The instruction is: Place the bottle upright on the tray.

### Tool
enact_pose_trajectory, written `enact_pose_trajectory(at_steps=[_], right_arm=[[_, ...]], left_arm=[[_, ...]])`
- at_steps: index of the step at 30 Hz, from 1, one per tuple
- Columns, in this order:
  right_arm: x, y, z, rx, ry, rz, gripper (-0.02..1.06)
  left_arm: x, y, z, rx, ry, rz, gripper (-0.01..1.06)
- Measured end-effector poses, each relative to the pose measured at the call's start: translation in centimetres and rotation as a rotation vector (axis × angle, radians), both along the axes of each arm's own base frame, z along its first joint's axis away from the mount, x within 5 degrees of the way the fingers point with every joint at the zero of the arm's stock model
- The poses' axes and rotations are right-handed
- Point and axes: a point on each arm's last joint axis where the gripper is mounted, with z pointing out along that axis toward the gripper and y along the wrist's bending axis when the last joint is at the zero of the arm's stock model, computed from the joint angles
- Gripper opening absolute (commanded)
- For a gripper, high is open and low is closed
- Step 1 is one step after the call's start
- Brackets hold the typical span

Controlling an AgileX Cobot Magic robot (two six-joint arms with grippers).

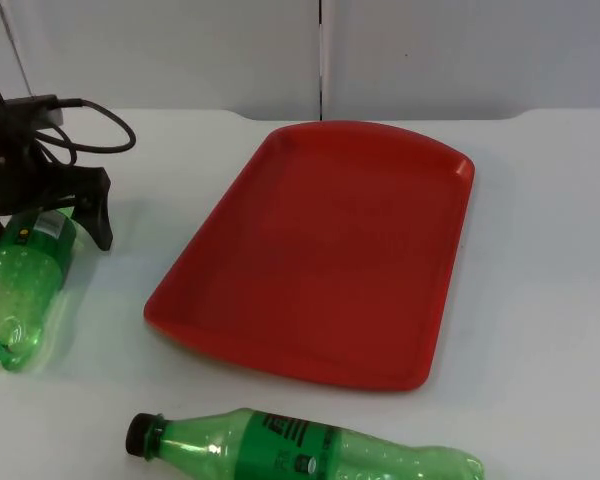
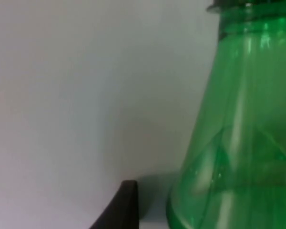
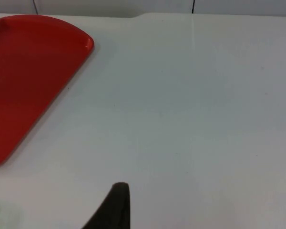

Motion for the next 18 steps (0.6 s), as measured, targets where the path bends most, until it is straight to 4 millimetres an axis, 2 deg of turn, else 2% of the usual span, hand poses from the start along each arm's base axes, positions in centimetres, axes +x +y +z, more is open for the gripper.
enact_pose_trajectory(at_steps=[7,10,11,14,15,18], right_arm=[[0.0,0.0,0.0,0.0,0.0,0.0,1.05],[0.0,0.0,0.0,0.0,0.0,0.0,1.05],[0.0,0.0,0.0,0.0,0.0,0.0,1.05],[0.0,0.0,0.0,0.0,0.0,0.0,1.05],[0.0,0.0,0.0,-0.004,0.0,0.002,1.05],[0.0,0.0,0.0,-0.004,0.0,0.002,1.05]], left_arm=[[-0.01,0.04,-0.01,0.006,0.0,-0.004,1.02],[-0.01,0.08,-0.01,0.01,0.0,-0.008,0.82],[-0.02,0.11,-0.04,0.014,0.001,-0.011,0.82],[-0.05,0.16,-0.13,0.02,0.005,-0.016,0.59],[-0.1,0.15,-0.15,0.019,0.01,-0.017,0.59],[-0.12,0.15,-0.23,0.018,0.014,-0.015,0.26]])
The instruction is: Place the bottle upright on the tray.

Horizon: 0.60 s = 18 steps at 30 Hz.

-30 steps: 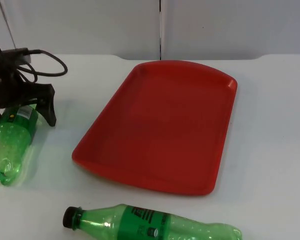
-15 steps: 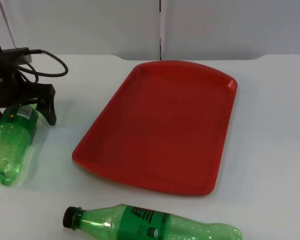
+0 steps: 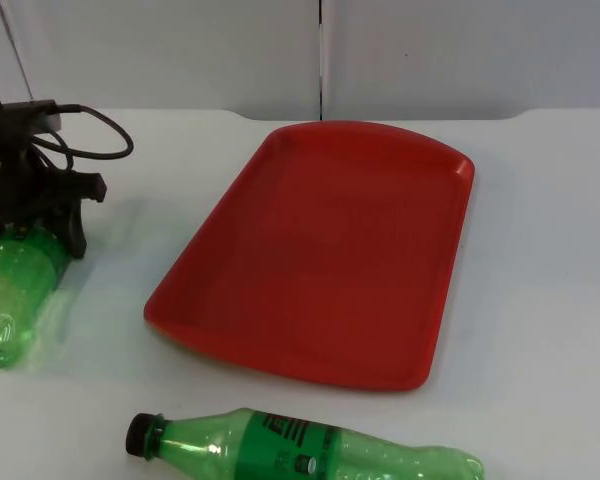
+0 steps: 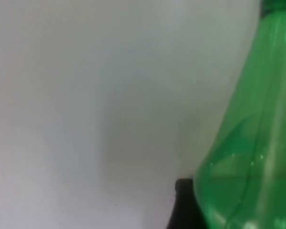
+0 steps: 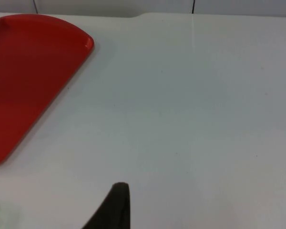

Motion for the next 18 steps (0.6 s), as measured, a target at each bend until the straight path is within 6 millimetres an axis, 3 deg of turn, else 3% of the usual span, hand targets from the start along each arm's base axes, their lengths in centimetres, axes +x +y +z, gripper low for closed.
enact_pose_trajectory(at_steps=[1,2,13,18], right_arm=[[0.0,0.0,0.0,0.0,0.0,0.0,1.05],[0.0,0.0,0.0,0.0,0.0,0.0,1.05],[0.0,0.0,0.0,0.0,0.0,0.0,1.05],[0.0,0.0,0.0,0.0,0.0,0.0,1.05]], left_arm=[[0.0,0.0,0.0,0.0,0.0,0.002,0.16],[0.0,0.0,0.0,0.0,0.0,0.002,-0.01],[-0.1,-0.1,0.0,-0.011,0.009,0.014,0.0],[-0.3,-0.4,1.3,-0.051,0.012,0.031,0.0]])
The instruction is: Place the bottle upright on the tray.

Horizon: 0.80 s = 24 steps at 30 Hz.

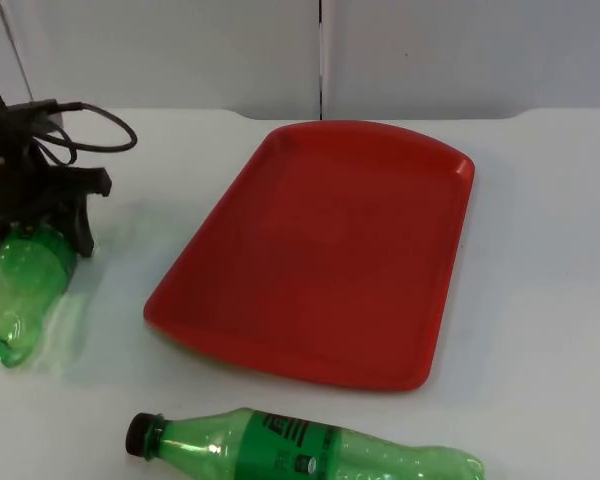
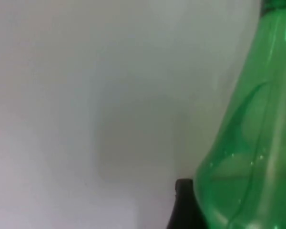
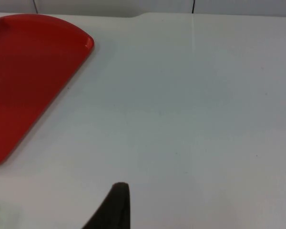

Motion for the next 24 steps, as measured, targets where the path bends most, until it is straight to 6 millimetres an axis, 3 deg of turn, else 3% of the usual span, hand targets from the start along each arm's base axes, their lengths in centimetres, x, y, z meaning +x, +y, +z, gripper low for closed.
enact_pose_trajectory(at_steps=[3,8,9,12,13,17,19,21,23,24], right_arm=[[0.0,0.0,0.0,0.0,0.0,0.0,1.05],[0.0,0.0,0.0,0.0,0.0,0.0,1.05],[0.0,0.0,0.0,0.0,0.0,0.0,1.05],[0.0,0.0,0.0,0.0,0.0,0.0,1.05],[0.0,0.0,0.0,0.0,0.0,0.0,1.05],[0.0,0.0,0.0,0.0,0.0,0.0,1.05],[0.0,0.0,0.0,0.0,0.0,0.0,1.05],[0.0,0.0,0.0,0.0,0.0,0.0,1.05],[0.0,0.0,0.0,0.0,0.0,0.0,1.05],[0.0,0.0,0.0,0.0,0.0,0.0,1.05]], left_arm=[[0.1,-0.1,2.1,-0.007,-0.048,0.0,0.0],[0.1,-0.6,10.0,-0.045,-0.277,-0.003,0.0],[0.1,-0.6,10.0,-0.045,-0.277,-0.003,0.0],[-0.6,-1.6,15.3,-0.059,-0.441,-0.031,0.0],[-0.6,-1.6,15.3,-0.059,-0.441,-0.031,0.0],[-2.5,-3.9,22.3,-0.065,-0.68,-0.069,0.0],[-2.8,-4.2,23.1,-0.066,-0.706,-0.074,0.0],[-4.2,-5.8,26.3,-0.074,-0.825,-0.102,0.0],[-5.0,-7.3,28.1,-0.086,-0.906,-0.127,0.0],[-5.0,-7.3,28.1,-0.086,-0.906,-0.127,0.0]])
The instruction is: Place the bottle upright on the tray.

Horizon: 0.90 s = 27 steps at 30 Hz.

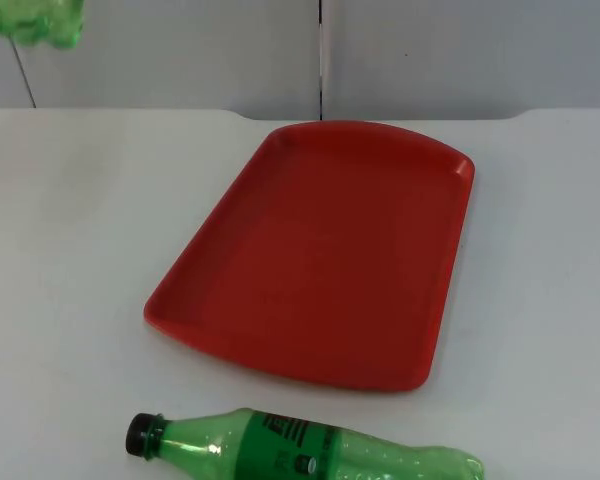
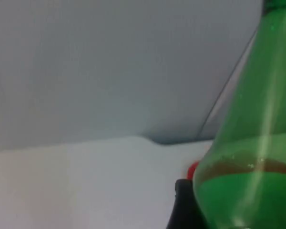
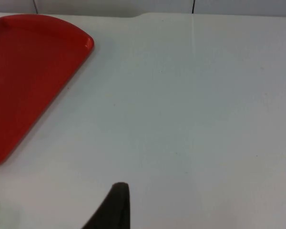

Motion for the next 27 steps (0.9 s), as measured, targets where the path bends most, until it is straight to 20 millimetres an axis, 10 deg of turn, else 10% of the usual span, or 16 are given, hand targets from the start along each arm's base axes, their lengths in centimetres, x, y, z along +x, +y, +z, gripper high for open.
enact_pose_trajectory(at_steps=[18,27], right_arm=[[0.0,0.0,0.0,0.0,0.0,0.0,1.05],[0.0,0.0,0.0,0.0,0.0,0.0,1.05]], left_arm=[[-1.6,-6.9,4.1,-0.077,-0.354,-0.069,0.0],[1.1,-8.8,1.2,-0.088,-0.425,-0.031,0.0]])
